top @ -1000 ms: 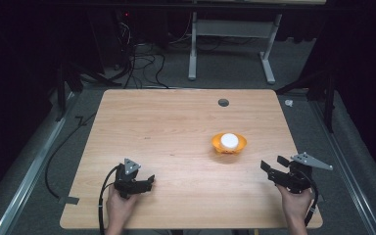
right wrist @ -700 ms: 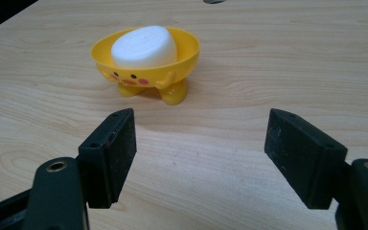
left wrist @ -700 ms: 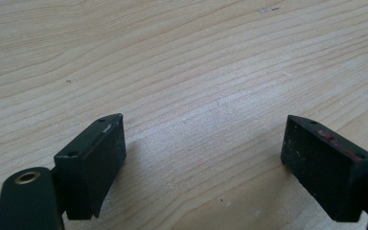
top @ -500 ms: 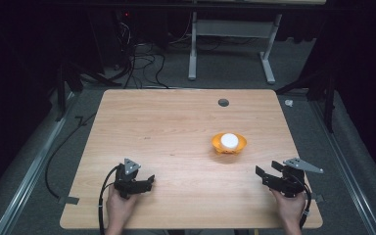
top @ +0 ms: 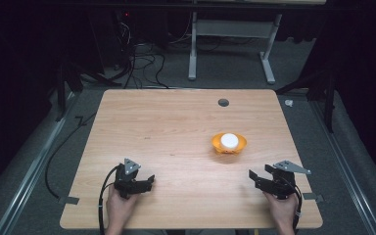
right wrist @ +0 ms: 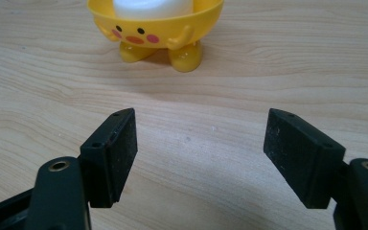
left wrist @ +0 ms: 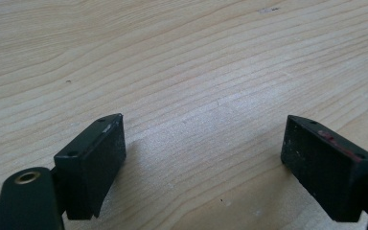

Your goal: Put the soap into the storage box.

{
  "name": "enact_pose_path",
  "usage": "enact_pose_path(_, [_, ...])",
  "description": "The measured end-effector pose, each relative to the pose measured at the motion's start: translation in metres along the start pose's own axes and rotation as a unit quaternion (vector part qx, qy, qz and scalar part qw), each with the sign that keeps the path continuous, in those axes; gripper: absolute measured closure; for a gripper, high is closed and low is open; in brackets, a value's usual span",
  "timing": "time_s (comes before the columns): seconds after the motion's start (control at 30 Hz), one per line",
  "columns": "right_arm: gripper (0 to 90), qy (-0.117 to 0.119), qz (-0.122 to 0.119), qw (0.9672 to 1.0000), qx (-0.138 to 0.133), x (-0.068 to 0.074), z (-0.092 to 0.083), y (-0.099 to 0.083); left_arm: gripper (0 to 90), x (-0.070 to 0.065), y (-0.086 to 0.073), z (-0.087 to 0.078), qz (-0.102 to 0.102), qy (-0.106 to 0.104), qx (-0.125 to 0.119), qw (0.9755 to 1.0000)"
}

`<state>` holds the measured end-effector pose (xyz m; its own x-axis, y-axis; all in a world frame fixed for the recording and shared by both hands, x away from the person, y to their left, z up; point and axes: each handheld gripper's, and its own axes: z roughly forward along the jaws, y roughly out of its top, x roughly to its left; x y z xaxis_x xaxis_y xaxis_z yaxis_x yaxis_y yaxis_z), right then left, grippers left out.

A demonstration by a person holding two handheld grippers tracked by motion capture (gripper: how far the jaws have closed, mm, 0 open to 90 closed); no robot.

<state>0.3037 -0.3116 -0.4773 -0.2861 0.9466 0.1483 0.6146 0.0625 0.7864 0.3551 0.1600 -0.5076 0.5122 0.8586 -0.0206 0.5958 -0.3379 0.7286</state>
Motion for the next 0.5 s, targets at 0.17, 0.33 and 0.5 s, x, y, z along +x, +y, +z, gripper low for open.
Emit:
enact_pose_path(0.17, [28.3, -0.005, -0.007, 0.9999, 0.005, 0.003, 0.007, -0.003, 15.9, 0.0, 0.0, 0.0, 0.0, 0.0, 0.0, 1.0])
enact_pose_path(0.33, [29.0, -0.013, -0.022, 0.9995, 0.018, 0.005, 0.015, -0.006, 15.9, 0.0, 0.0, 0.0, 0.0, 0.0, 0.0, 1.0])
enact_pose_path(0.5, [29.3, -0.024, -0.034, 0.9987, 0.029, 0.009, 0.02, -0.007, 15.9, 0.0, 0.0, 0.0, 0.0, 0.0, 0.0, 1.0])
